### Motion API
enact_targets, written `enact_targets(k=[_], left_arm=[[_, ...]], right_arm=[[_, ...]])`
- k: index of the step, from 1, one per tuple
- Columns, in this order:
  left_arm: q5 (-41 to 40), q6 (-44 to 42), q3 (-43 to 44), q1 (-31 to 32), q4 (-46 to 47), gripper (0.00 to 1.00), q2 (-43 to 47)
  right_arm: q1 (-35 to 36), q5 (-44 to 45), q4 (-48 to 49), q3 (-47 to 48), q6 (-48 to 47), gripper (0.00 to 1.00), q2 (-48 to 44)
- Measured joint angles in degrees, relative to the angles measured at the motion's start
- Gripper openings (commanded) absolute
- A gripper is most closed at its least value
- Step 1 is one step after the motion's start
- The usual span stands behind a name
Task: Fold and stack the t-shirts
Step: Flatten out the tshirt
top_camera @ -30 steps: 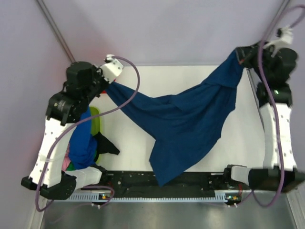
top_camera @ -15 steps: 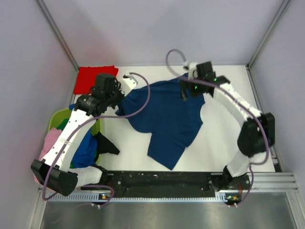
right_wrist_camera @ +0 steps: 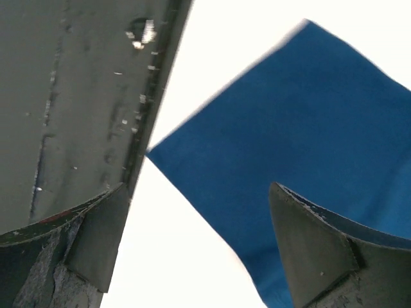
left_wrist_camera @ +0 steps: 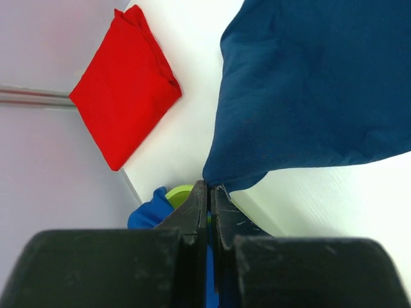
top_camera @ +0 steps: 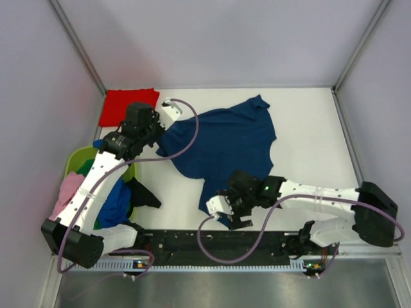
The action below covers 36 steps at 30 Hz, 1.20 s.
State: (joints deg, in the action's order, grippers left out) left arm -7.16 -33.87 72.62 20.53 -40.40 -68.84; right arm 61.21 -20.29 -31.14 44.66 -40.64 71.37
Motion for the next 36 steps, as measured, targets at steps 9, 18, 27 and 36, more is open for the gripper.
enact_targets(k=[9,18,27,36], left_arm=[[-0.6,0.1,-0.7,-0.7,0.5,0.00,0.9],[-2.2,-0.2,-0.6,-1.8,0.5,0.00,0.9],[-2.9,-1.4,7.5,-2.4,-2.6,0.00,0.9],[-2.6,-3.8,25.5,-2.4,-8.7,0.00,1.0]], right_arm=[[5.8,2.3,6.1,-0.7,-1.9,0.53,14.8],[5.5,7.8,8.8,-0.6,-0.2,0.00,14.4],[-5.9,29.3,5.9,8.4,4.8,0.00,-7.9],[-12.0,45.5,1.1,39.9,6.2,0.00,-18.6]])
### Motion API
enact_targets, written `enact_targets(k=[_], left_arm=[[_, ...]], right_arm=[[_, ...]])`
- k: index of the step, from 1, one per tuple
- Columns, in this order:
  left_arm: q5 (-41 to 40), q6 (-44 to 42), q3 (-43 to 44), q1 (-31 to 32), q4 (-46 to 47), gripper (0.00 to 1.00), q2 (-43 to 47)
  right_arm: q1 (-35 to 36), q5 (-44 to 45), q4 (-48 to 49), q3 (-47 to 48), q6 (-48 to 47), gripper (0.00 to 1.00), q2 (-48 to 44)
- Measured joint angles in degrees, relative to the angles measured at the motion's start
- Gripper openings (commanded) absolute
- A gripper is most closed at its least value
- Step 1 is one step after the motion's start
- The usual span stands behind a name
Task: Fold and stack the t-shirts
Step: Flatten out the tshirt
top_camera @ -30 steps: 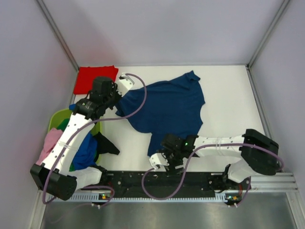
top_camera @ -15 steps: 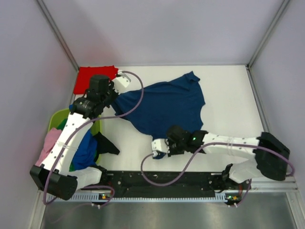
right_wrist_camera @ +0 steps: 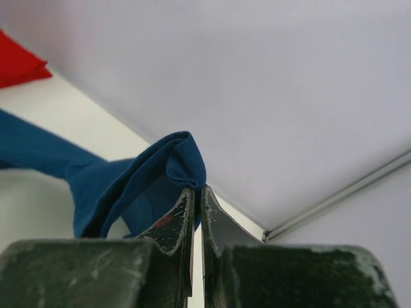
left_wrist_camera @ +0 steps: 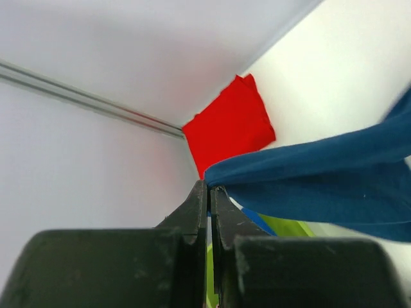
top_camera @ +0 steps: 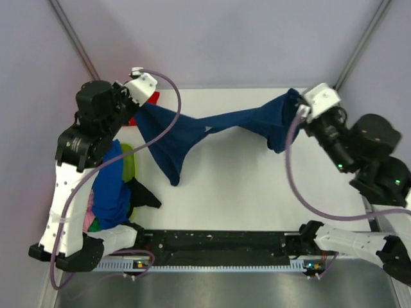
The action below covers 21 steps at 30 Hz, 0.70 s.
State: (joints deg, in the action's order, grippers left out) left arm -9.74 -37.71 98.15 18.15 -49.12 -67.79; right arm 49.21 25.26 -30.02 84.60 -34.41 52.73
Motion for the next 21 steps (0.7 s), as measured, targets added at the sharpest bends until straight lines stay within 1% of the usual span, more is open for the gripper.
enact_targets(k=[3,6,11,14,18,20,21], left_arm=[[0.2,-0.7,5.0,0.0,-3.4,0.00,1.6],[0.3,-1.6,8.7,0.0,-7.6,0.00,4.6],[1.4,-2.7,13.2,0.0,-12.8,0.00,8.3],[2.4,-2.8,13.3,0.0,-13.1,0.00,8.9],[1.3,-2.8,10.1,0.0,-12.2,0.00,5.9],[-0.1,-2.8,9.0,-0.2,-10.6,0.00,2.2],[-0.8,-2.8,8.7,-0.4,-9.0,0.00,-0.8]], right_arm=[[0.0,1.4,-4.7,8.5,2.1,0.00,-0.8],[0.0,0.8,-10.5,16.5,4.8,0.00,-1.9],[0.0,-1.4,-13.6,23.3,7.3,0.00,-4.7],[0.0,-1.0,-12.2,21.9,6.8,0.00,-5.1],[-1.0,1.6,-7.6,13.9,2.5,0.00,-3.0],[-6.8,0.0,-6.0,11.5,1.6,0.00,1.0],[-12.1,-3.3,-5.3,11.1,2.1,0.00,3.9]])
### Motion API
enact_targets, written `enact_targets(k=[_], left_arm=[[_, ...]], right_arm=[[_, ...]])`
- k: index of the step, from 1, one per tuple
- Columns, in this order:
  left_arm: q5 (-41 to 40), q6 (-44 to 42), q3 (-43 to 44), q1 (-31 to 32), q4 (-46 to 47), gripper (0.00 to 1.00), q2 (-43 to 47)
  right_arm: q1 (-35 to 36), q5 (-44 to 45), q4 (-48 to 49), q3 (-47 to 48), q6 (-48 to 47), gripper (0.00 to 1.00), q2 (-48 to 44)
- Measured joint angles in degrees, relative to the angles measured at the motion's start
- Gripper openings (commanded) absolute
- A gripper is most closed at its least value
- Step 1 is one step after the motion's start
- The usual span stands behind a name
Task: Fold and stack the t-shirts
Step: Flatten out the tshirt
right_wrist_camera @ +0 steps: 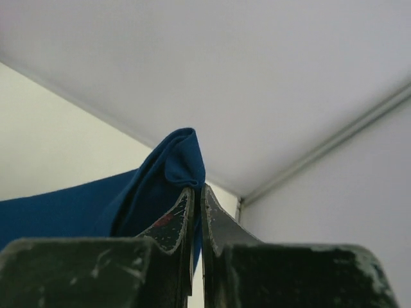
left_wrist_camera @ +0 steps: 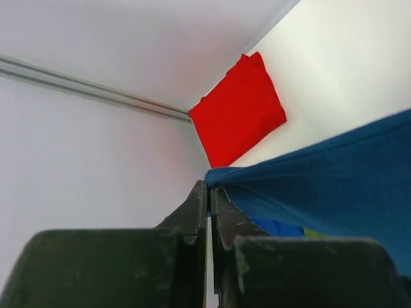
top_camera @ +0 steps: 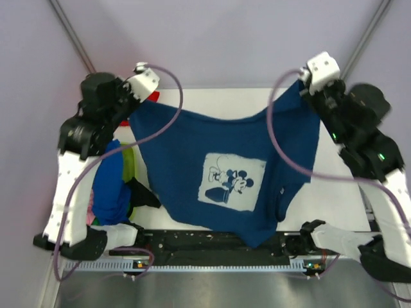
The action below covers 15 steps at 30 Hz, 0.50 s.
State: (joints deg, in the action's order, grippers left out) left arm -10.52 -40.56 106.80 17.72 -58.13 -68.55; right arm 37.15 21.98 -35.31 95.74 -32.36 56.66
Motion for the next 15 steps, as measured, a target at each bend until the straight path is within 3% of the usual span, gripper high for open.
enact_targets(k=[3,5,8,11,15], left_arm=[[-1.9,-0.3,-0.1,-0.7,5.2,0.00,-8.1],[-3.1,-0.6,0.1,-1.1,8.2,0.00,-13.3],[-5.4,-1.0,5.9,-1.3,11.0,0.00,-23.0],[-7.8,-1.4,16.3,-1.6,13.7,0.00,-31.8],[-9.3,-4.0,24.5,-2.1,19.7,0.00,-35.7]], right_arm=[[-14.6,-8.3,3.5,0.0,2.7,0.00,9.6],[-20.2,-12.2,5.3,1.2,4.1,0.00,16.9],[-24.2,-15.8,5.6,9.2,5.1,0.00,28.2],[-26.8,-16.6,5.3,25.2,4.9,0.00,39.8],[-29.8,-16.7,5.8,37.0,3.1,0.00,43.4]])
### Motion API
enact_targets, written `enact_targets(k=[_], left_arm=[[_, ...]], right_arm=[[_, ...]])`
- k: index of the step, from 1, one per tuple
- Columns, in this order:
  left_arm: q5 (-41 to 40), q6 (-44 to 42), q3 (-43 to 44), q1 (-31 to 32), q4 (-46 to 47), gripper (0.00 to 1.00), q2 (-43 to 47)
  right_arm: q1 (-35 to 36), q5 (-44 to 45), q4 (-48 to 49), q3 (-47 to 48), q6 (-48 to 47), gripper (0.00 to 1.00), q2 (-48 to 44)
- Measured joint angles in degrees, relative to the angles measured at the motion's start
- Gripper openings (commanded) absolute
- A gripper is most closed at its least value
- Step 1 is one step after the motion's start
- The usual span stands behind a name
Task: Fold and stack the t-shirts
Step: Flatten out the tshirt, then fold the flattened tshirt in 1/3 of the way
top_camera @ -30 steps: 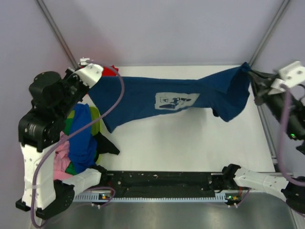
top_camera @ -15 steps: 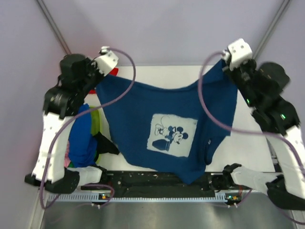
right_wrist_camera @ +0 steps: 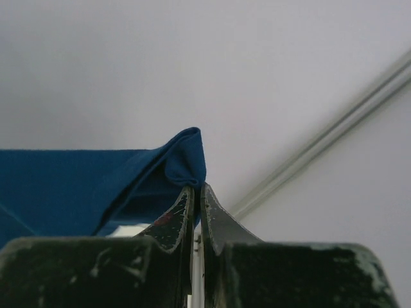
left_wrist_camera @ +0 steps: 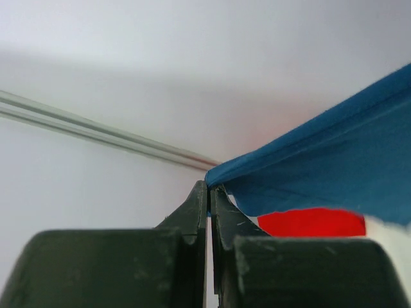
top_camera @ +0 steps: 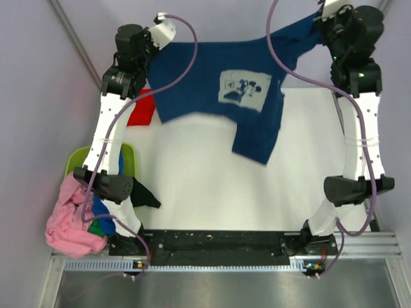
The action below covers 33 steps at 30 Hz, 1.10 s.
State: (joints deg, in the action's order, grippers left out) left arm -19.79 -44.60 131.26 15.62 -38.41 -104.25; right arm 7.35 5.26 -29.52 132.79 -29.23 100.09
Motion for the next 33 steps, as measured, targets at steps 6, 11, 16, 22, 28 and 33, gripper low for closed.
enact_targets(k=[6,11,16,22,28,33], left_arm=[[3.1,-3.9,-7.0,0.2,7.6,0.00,7.2],[6.6,-6.4,-22.6,0.3,9.6,0.00,15.7],[9.8,-7.7,-42.9,0.2,8.8,0.00,21.5],[13.5,-7.8,-64.5,0.4,3.0,0.00,22.7],[15.1,-8.4,-78.2,0.4,-3.3,0.00,25.6],[15.3,-8.1,-81.2,0.4,-5.0,0.00,28.7]], right_arm=[[-1.1,-0.9,2.2,-9.3,-9.4,0.00,-14.0],[0.1,-0.3,-1.0,-31.0,-18.0,0.00,-31.5],[12.1,4.9,-11.7,-58.2,-20.8,0.00,-45.9],[35.1,5.0,-30.5,-77.1,-15.3,0.00,-44.3],[46.5,0.9,-38.9,-80.8,-11.6,0.00,-40.2],[43.8,0.5,-38.5,-81.7,-13.3,0.00,-42.7]])
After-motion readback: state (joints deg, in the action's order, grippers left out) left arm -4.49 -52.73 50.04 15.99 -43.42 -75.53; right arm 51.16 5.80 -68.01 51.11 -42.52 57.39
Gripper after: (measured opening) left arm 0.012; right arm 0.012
